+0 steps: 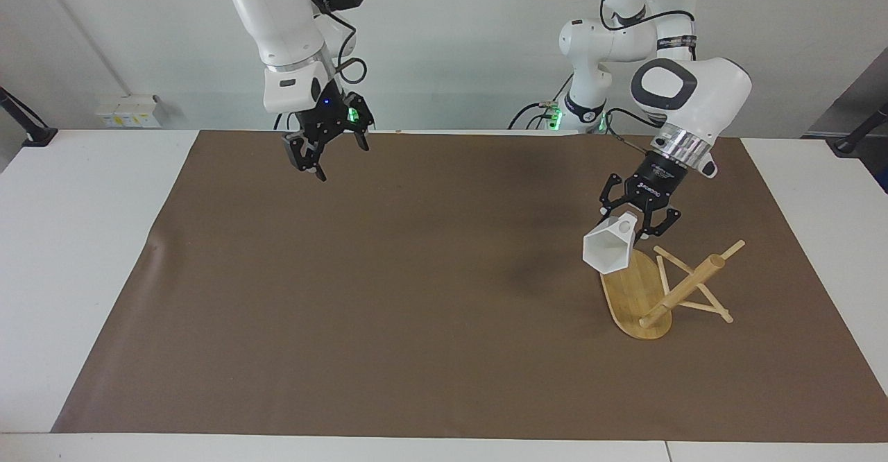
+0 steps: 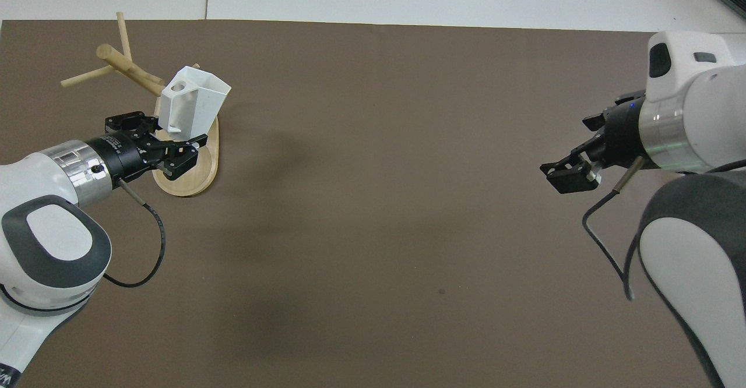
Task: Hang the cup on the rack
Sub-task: 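Move the cup onto a rack peg while the right gripper withdraws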
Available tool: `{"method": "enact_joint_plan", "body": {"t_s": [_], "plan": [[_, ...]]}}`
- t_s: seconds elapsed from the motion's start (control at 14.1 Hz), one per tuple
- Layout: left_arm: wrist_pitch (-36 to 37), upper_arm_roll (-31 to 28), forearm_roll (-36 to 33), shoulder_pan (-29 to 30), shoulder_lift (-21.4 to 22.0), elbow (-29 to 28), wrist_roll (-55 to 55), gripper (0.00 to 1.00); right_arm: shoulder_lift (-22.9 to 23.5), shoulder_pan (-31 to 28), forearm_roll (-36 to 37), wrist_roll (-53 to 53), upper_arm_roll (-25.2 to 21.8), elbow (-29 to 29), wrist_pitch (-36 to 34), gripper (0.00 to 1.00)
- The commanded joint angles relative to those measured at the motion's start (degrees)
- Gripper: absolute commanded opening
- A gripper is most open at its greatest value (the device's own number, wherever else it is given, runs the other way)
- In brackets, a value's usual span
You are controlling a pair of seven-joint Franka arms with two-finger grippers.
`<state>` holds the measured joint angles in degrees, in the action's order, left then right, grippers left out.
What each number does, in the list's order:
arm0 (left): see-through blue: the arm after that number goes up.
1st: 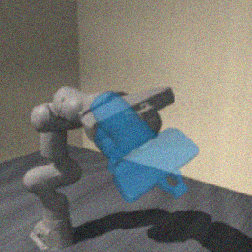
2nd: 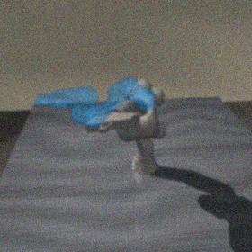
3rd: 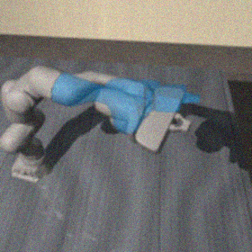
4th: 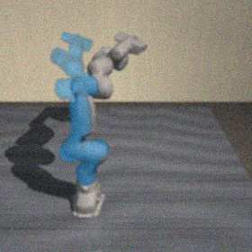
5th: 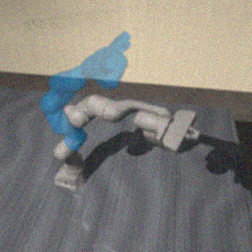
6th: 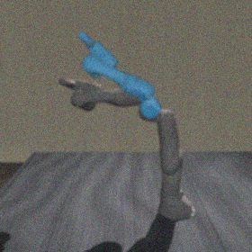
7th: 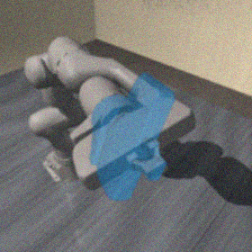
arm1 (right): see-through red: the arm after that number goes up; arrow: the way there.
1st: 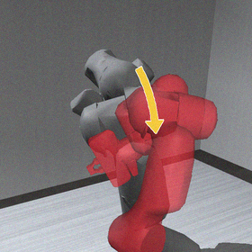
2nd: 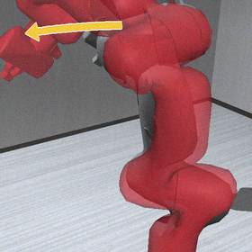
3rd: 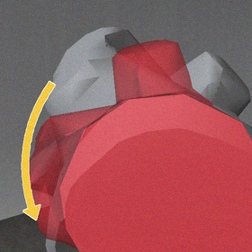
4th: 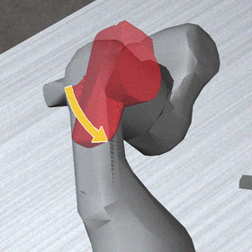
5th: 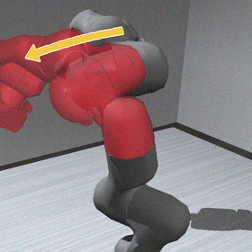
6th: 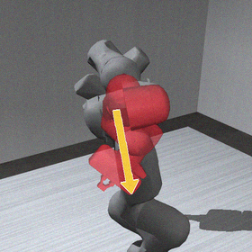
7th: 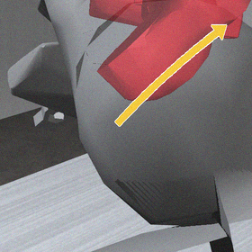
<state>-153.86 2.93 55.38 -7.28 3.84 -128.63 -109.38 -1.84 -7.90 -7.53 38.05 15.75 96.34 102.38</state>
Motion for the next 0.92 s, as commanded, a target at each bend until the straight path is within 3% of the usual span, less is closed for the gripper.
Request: {"method": "enact_joint_plan", "body": {"t_s": [0.0,0.28,0.85], "plan": [[-1.4,-0.4,0.0,-0.8,-1.4,1.5,-1.6,0.0,-0.6,-0.4,0.9,6.7,-3.6,-0.1,-1.2,1.0],[-3.0,-0.4,0.1,-0.7,-2.3,1.8,-2.6,0.0,-0.6,-0.4,2.0,10.3,-6.9,-0.1,-2.1,1.0],[-5.7,-0.4,1.0,-0.8,-2.6,1.7,-6.0,0.0,-1.1,-0.4,10.2,12.6,-8.4,-0.1,-4.0,1.0]]}}
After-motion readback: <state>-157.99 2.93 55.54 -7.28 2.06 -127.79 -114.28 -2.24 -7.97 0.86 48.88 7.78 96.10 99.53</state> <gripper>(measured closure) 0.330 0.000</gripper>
